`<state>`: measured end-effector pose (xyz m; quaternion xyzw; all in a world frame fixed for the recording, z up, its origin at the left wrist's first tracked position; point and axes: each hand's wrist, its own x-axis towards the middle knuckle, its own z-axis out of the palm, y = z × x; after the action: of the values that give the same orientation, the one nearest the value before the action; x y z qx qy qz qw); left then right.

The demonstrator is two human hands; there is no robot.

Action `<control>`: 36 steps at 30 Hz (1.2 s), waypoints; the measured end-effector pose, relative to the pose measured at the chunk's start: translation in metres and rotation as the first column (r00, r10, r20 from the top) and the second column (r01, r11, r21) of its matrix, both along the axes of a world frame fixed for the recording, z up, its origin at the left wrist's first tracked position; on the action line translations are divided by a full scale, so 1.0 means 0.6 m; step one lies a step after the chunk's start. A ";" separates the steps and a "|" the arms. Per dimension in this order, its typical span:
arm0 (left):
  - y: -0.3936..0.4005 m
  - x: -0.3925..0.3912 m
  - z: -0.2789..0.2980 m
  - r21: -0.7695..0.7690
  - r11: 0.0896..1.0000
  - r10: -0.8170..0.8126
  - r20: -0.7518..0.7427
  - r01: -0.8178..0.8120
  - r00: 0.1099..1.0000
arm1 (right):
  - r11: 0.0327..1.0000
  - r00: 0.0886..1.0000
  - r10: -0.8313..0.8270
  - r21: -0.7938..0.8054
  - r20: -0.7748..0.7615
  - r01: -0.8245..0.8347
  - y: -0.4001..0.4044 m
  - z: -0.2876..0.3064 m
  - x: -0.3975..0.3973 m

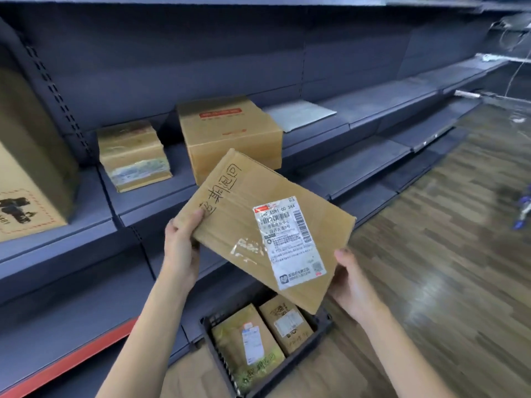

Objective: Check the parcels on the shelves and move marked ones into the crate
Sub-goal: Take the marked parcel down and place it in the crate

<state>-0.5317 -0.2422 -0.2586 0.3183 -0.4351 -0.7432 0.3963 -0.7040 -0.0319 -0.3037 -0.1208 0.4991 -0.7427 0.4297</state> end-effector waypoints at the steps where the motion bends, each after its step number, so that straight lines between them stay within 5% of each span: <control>1: 0.003 -0.019 -0.001 -0.003 1.000 0.001 -0.025 -0.001 1.000 | 1.000 1.000 0.007 -0.026 0.028 -0.006 -0.009 -0.004 -0.002; 9: 0.051 -0.139 -0.083 -0.020 0.950 -0.311 0.058 0.313 0.949 | 1.000 0.985 -0.010 -0.018 0.172 0.013 -0.056 -0.038 -0.054; 17: 0.047 -0.214 -0.112 0.111 0.974 -0.216 0.183 0.198 0.959 | 0.990 0.994 0.056 0.123 0.089 -0.067 -0.058 -0.075 -0.227; 22: 0.082 -0.259 -0.123 0.153 0.974 -0.204 0.277 0.167 0.939 | 0.896 0.936 0.352 0.296 -0.022 -0.330 -0.066 -0.080 -0.322; 26: 0.108 -0.287 -0.156 0.092 0.995 -0.073 0.469 0.033 0.880 | 0.822 0.861 0.480 0.430 -0.168 -0.374 -0.083 -0.112 -0.344; 36: 0.144 -0.297 -0.313 0.196 0.979 -0.067 0.568 -0.056 0.821 | 0.663 0.793 0.603 0.606 -0.086 -0.439 -0.083 -0.255 -0.318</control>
<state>-0.7100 -0.1560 -0.4466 0.5638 -0.4563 -0.6553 0.2109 -0.8950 -0.0820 -0.4570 -0.2329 0.6915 -0.3825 0.5668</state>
